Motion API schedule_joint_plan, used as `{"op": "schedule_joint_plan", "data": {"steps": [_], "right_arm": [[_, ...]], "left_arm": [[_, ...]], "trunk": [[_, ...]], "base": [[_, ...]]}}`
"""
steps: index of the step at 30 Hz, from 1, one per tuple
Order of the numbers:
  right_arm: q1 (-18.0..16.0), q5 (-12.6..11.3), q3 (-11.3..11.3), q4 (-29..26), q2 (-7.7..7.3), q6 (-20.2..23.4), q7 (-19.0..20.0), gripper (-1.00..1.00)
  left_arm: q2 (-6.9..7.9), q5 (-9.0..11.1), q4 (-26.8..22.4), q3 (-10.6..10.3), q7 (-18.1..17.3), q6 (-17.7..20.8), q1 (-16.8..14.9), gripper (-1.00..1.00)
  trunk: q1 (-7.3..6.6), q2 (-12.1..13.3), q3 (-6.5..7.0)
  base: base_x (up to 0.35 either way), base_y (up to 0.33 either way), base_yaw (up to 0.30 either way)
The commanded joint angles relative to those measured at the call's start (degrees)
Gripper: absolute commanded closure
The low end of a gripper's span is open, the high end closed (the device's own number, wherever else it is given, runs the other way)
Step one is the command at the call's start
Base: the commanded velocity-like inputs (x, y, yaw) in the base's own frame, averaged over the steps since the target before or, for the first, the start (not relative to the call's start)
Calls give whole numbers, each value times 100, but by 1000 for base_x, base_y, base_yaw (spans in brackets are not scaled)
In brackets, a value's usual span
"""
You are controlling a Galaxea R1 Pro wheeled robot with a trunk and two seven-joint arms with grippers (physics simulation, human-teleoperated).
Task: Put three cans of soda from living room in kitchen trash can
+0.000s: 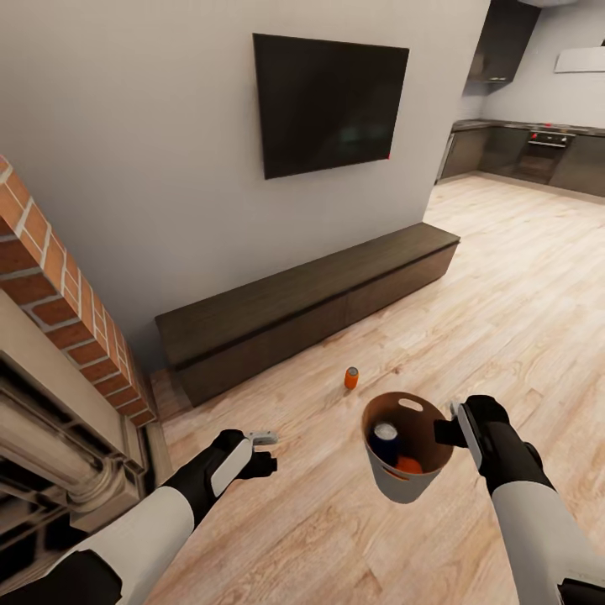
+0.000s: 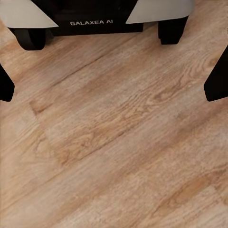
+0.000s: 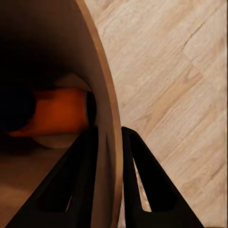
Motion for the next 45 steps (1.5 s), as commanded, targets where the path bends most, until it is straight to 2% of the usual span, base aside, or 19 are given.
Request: {"op": "schedule_joint_plan", "data": {"steps": [1, 8, 15, 18, 31, 45], "right_arm": [[4, -161, -4, -3, -17, 0, 39, 100], [25, -171, -18, -1, -293, 0, 77, 100], [50, -181, -32, 11, -412, 0, 89, 100], [162, -182, -32, 14, -456, 0, 89, 100], [707, -182, -27, 22, -424, -20, 94, 100], [765, -199, -28, 29, -388, -41, 100, 100]], "left_arm": [[-2, -1, -1, -1, 0, 0, -1, -100], [-1, -4, 2, -6, -5, 0, -5, -100], [-6, -5, 3, -8, -1, 0, -5, -100], [-5, -5, 3, -9, -1, 0, -6, -100], [-29, -13, 3, -13, -7, 0, -5, -100], [-35, -13, -4, -14, -8, 0, -1, -100]], "trunk": [[0, 0, 1], [0, 0, 1], [0, 0, 1], [0, 0, 9], [0, 0, 40], [0, 0, 40]], "base": [[0, 0, 0], [0, 0, 0], [0, 0, 0], [0, 0, -43], [0, 0, -52], [0, 0, -48]]}}
